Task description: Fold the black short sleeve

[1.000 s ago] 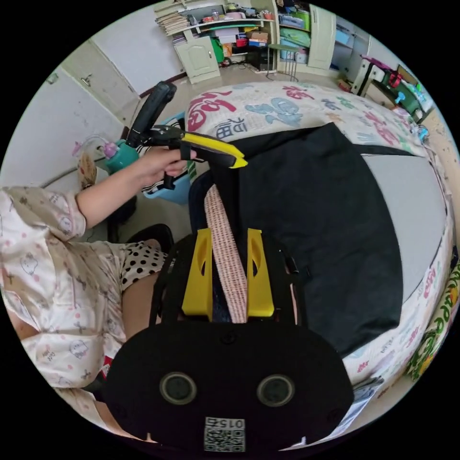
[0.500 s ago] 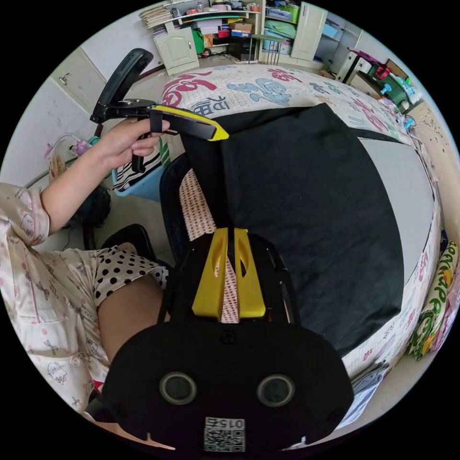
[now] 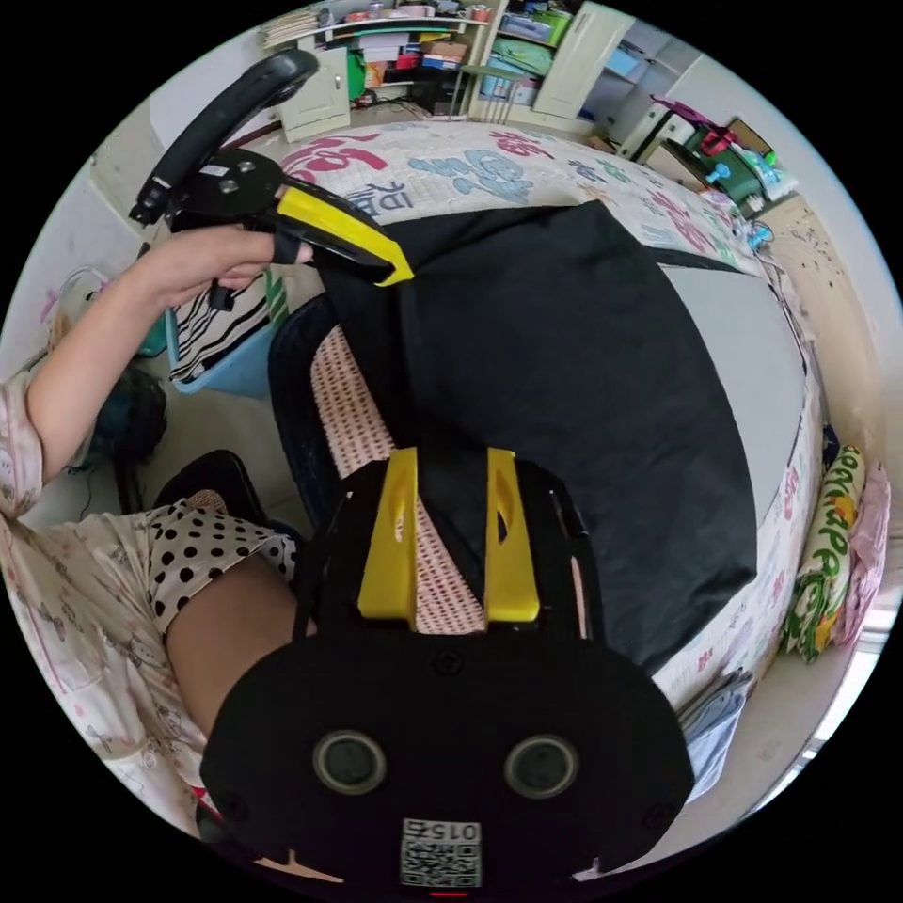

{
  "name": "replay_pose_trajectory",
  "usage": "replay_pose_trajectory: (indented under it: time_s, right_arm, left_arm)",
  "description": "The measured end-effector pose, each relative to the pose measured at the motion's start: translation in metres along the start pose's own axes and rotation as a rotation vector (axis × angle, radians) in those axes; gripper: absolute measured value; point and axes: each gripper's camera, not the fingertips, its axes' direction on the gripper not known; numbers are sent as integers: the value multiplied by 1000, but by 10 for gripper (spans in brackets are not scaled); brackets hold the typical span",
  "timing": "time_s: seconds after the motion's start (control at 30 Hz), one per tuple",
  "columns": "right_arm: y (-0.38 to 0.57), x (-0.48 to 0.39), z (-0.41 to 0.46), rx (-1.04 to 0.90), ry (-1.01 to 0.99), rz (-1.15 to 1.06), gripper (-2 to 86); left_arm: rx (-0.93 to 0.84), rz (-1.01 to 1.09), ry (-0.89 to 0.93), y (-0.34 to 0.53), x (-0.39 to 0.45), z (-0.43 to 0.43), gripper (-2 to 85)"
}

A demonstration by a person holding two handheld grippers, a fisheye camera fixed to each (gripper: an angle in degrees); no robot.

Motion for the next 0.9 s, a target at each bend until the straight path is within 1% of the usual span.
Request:
replay_pose_trajectory:
  time_s: [0.1,0.17,0.2,0.27,0.3,0.37,0.4,0.47,0.5,0.57,0.63,0.77,0.83,0.9]
  right_arm:
    - [-16,39,-69,63,-31,91,103]
    - [-14,77,-152,161,-30,163,92]
    - [-10,87,-176,191,-28,183,90]
    - [17,134,-273,335,-17,296,89]
    - [28,148,-296,370,-18,334,89]
    - [85,195,-366,480,-23,470,88]
    - [101,206,-378,500,-22,503,88]
    - [168,253,-406,539,-27,662,86]
    - [184,265,-409,540,-40,708,84]
    - [232,311,-405,510,-168,857,83]
    - [247,332,-397,490,-258,918,85]
    - [222,360,-391,392,-381,915,91]
    - [205,380,-401,349,-473,896,95]
    - [190,393,-419,366,-563,846,99]
  left_arm:
    - [-23,0,22,7,-14,22,-4]
    - [-50,-3,34,14,-27,38,-1]
    - [-61,-4,38,15,-31,42,0]
    - [-97,-22,47,20,-49,52,3]
    - [-92,-28,43,22,-53,52,2]
    - [-31,-33,41,26,-66,50,0]
    - [-14,-29,40,26,-67,50,0]
    - [55,18,45,20,-60,54,2]
    - [69,38,51,16,-55,57,3]
    - [94,138,90,-5,-28,80,10]
    - [105,221,140,-25,-1,105,20]
    - [145,351,251,-75,66,170,56]
    - [151,402,250,-95,96,200,69]
    - [155,448,223,-112,123,232,78]
